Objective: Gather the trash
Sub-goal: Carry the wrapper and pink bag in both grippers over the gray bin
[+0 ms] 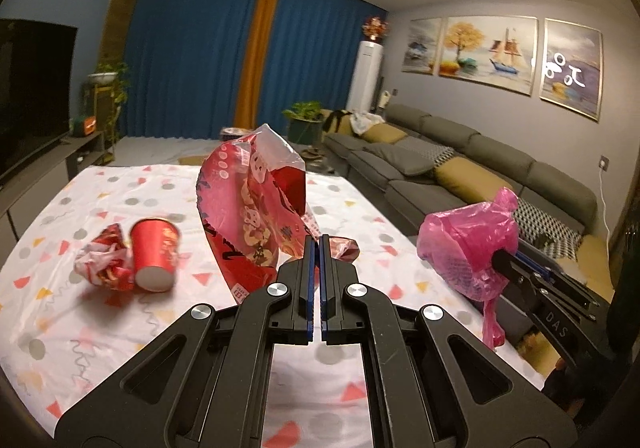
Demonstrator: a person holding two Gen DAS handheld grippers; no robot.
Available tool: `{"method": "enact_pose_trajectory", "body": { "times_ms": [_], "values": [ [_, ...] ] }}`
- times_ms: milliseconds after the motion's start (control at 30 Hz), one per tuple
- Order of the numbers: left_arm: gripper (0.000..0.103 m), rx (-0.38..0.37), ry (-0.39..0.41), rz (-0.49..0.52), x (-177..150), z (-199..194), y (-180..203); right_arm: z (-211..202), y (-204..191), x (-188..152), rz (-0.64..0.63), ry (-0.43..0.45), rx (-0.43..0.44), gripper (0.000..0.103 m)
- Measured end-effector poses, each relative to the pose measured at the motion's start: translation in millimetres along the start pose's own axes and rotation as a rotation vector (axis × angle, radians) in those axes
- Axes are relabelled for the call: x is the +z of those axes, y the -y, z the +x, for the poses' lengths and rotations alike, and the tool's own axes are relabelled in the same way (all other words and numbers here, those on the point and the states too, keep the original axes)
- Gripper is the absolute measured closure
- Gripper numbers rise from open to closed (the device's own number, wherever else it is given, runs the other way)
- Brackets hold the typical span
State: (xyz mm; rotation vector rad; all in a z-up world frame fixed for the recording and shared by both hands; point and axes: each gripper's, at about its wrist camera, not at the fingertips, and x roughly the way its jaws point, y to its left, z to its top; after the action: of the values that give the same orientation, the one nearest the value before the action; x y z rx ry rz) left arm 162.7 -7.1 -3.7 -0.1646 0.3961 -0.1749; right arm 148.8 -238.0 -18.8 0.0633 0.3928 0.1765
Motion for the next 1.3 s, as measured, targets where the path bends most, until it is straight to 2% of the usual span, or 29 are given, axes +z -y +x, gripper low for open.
{"method": "enact_pose_trajectory", "body": {
  "times_ms": [367,900,1300],
  "values": [
    [0.102,-0.103,-0.042,0.067,-7,20,65,-25,48,-7,0.042,0.029,-0.083,0.089],
    [0.102,-0.309,-0.085,0.201,-11,71,187,-41,132,-14,0.134,0.052,-0.281,0.089],
    [0.102,-0.373,-0.154,0.241,-24,116,231,-37,157,-21,0.163,0.051,-0.354,0.089]
  ]
}}
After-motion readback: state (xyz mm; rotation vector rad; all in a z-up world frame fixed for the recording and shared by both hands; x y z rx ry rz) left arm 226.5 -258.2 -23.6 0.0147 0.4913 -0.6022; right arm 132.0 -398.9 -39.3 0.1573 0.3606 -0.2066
